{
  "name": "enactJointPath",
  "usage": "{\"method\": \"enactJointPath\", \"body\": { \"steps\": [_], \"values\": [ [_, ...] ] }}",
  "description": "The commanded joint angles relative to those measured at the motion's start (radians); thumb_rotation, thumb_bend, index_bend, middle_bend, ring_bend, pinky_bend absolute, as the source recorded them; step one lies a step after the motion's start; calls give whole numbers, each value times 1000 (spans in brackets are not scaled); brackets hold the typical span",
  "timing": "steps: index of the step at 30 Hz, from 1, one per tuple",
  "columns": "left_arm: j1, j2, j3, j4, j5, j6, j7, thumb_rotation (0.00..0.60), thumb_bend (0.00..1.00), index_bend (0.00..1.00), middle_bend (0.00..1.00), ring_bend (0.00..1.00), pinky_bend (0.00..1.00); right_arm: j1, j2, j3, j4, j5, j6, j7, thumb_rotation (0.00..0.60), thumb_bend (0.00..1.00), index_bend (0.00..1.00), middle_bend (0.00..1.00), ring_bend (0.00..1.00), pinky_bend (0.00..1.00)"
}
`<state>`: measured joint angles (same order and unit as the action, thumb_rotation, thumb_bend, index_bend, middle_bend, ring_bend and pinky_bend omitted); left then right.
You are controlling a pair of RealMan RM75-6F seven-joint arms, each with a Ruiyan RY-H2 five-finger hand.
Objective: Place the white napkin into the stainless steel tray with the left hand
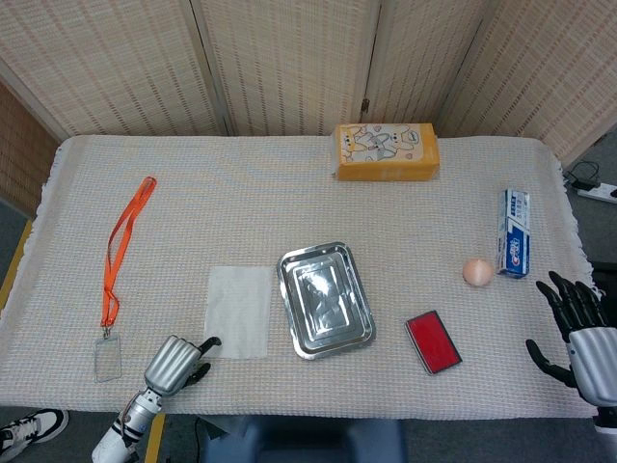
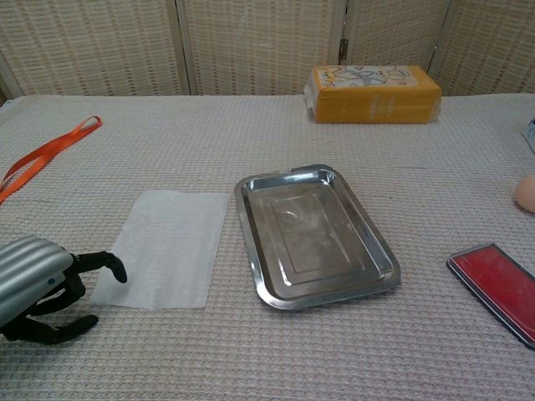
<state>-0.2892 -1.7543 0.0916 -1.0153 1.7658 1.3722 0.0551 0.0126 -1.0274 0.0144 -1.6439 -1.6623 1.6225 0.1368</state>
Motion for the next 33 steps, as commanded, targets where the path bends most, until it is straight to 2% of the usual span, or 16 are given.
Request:
{"method": "enactJointPath", "body": {
  "steps": [1,5,13,19,26,33],
  "values": [
    [-2,-19,-3,21,-6,6,8,600,358,399,1000,1000,1000,-1,1,0,2,-1,2,5,600,402,0,0,0,0],
    [3,-44,-13,43,-17,21,21,600,358,422,1000,1000,1000,0,1,-2,3,-5,0,9,600,402,0,0,0,0],
    [-12,-69,-15,70,-43,-15,10,600,358,426,1000,1000,1000,-1,-4,2,10,-8,10,17,600,403,0,0,0,0],
    [-22,-91,-14,97,-40,-3,-4,600,361,471,1000,1000,1000,-8,-1,7,13,-9,31,34,600,403,0,0,0,0],
    [-15,-172,-29,217,-13,124,-93,600,382,611,1000,1000,1000,-7,1,1,12,-16,24,34,600,403,0,0,0,0],
    [-19,-223,-24,320,-4,170,-149,600,401,660,1000,1000,1000,-9,2,-1,12,-20,27,32,600,403,0,0,0,0]
  ]
}}
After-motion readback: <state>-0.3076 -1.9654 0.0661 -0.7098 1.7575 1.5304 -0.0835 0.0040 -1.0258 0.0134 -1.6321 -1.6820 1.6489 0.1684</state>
